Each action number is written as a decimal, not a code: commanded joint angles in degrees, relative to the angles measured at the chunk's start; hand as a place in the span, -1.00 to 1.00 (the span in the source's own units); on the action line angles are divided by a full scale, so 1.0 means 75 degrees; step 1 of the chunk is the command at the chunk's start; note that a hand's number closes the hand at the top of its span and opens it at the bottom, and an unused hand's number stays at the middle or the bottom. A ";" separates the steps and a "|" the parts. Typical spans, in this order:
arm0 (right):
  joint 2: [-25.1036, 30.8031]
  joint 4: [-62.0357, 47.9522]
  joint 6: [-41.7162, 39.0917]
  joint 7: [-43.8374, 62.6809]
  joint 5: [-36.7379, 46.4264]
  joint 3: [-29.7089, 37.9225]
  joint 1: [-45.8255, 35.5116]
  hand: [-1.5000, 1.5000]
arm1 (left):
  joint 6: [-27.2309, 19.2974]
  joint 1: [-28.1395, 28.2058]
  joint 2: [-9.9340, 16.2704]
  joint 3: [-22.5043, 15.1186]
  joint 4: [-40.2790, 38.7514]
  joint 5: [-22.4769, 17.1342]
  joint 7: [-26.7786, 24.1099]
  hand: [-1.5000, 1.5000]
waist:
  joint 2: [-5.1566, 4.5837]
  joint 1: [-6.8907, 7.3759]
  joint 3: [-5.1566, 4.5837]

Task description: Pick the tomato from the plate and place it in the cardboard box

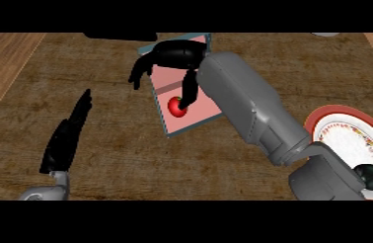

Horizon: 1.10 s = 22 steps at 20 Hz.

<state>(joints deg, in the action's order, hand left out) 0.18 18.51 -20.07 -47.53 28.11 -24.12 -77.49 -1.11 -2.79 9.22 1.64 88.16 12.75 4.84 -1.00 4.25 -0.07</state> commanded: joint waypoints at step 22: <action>0.1959 -0.1780 -0.1999 0.2431 -0.4197 0.3618 -0.0968 -1.00 | 0.0179 -0.0211 -0.0052 -0.0151 0.0114 -0.0039 -0.0137 0.00 | -0.0409 0.0534 0.0006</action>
<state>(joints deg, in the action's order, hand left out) 9.93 6.66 -32.39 -29.48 -1.48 0.70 -84.25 -0.24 -4.60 8.88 0.72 88.70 12.84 4.67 -3.20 7.06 -0.05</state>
